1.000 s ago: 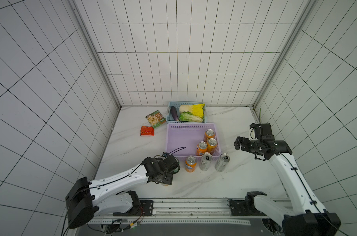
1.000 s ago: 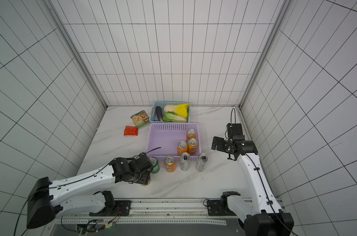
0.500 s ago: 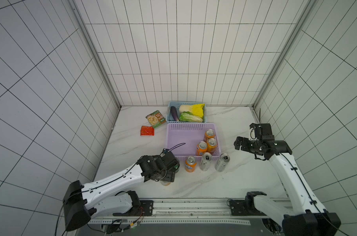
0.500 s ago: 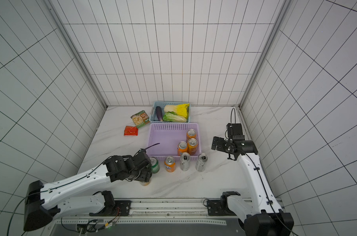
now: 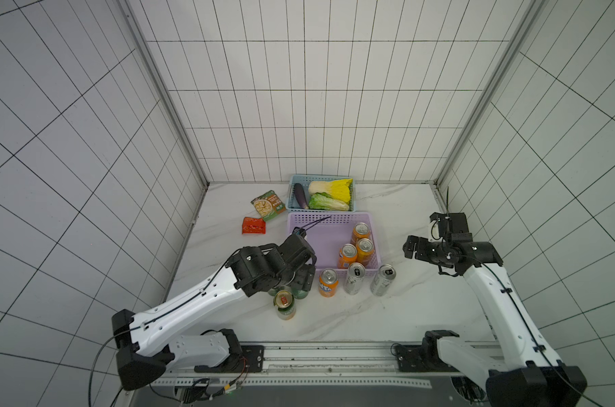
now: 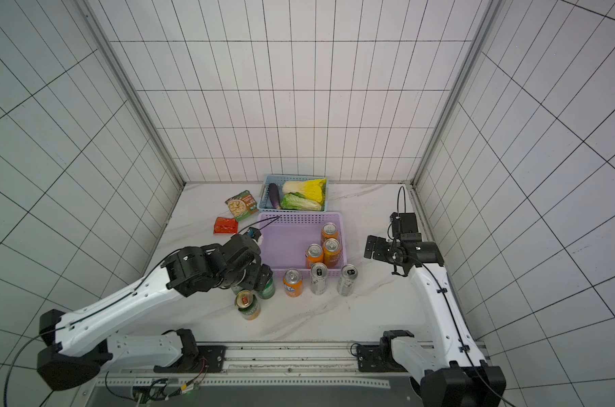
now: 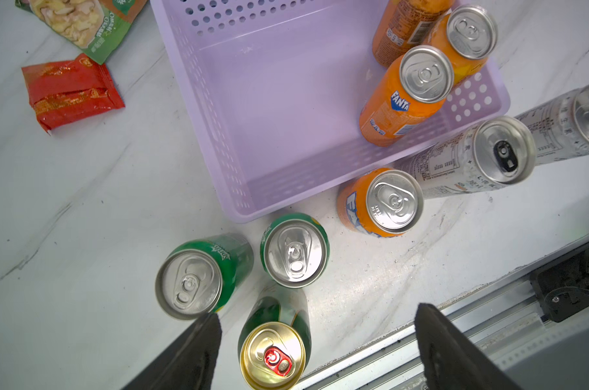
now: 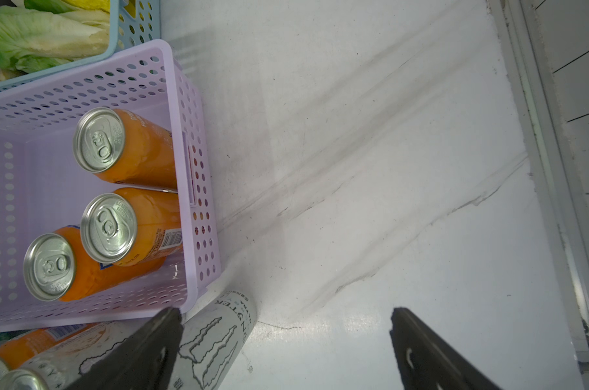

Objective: Take out the drinks from the basket
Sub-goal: Place the drink at the center of the board, then pick up the drink from the basket.

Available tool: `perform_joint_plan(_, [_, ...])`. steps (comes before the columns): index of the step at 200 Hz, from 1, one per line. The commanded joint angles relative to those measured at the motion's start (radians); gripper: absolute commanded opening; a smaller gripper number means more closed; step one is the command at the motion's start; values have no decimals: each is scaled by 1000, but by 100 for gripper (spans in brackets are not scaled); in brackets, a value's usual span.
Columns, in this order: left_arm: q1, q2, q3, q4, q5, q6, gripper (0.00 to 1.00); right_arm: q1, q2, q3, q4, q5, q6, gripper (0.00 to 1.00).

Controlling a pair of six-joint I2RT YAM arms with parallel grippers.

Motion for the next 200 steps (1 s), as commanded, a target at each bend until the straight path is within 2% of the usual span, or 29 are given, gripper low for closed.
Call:
perform_joint_plan(1, [28,74,81,19,16,126,88,-11,0,3,1,5,-12,99])
perform_joint_plan(39, [79,212,216,52,77,226,88,-11,-3,-1,1,7,-12,99])
perform_joint_plan(89, [125,399,408,58,116,285,88,-10,-2,-2,1,7,-12,99])
perform_joint_plan(132, [131,569,560,32,157,295,86,-11,-4,-6,0,7,-12,100])
perform_joint_plan(181, [131,770,787,-76,163,273,86,-11,-8,-10,1,12,-12,99])
perform_joint_plan(200, [125,820,823,-68,174,261,86,-11,-12,-10,1,17,-12,99])
